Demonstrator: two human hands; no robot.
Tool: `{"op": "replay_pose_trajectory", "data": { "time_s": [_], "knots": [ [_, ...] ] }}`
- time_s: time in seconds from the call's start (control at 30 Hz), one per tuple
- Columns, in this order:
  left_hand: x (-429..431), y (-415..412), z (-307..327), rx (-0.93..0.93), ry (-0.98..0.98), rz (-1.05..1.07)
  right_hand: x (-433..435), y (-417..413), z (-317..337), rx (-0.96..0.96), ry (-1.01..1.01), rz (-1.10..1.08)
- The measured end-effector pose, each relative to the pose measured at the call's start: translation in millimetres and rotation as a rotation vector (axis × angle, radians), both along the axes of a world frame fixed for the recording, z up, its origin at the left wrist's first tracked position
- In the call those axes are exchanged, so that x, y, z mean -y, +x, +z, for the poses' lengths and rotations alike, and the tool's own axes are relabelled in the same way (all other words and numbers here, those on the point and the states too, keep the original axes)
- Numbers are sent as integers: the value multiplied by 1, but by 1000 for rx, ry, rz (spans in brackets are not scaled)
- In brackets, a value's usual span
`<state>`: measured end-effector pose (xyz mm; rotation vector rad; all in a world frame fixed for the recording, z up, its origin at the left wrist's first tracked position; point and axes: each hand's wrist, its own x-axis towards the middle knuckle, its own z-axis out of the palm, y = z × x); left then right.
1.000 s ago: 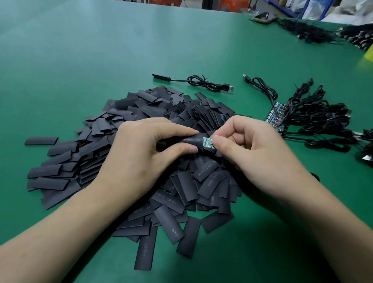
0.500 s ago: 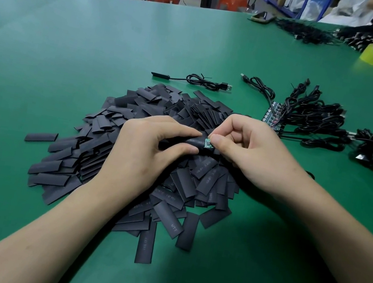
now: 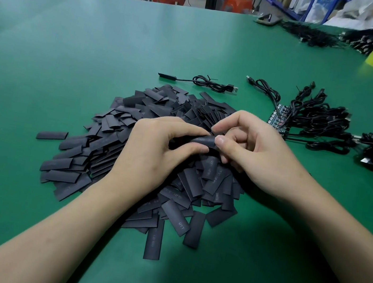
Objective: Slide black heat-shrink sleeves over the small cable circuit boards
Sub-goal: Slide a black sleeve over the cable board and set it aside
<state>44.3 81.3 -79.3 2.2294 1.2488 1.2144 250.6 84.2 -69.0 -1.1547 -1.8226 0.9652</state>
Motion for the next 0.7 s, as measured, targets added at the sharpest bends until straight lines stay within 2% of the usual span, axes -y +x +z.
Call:
{"op": "replay_pose_trajectory", "data": {
  "time_s": [0.27,0.7],
  "knots": [
    [-3,-2,-2,76,-32,30,5,0,5,160,324,-144],
    [-5,-5,-2,142,-92,26,2,4,2,267,466,-117]
  ]
}}
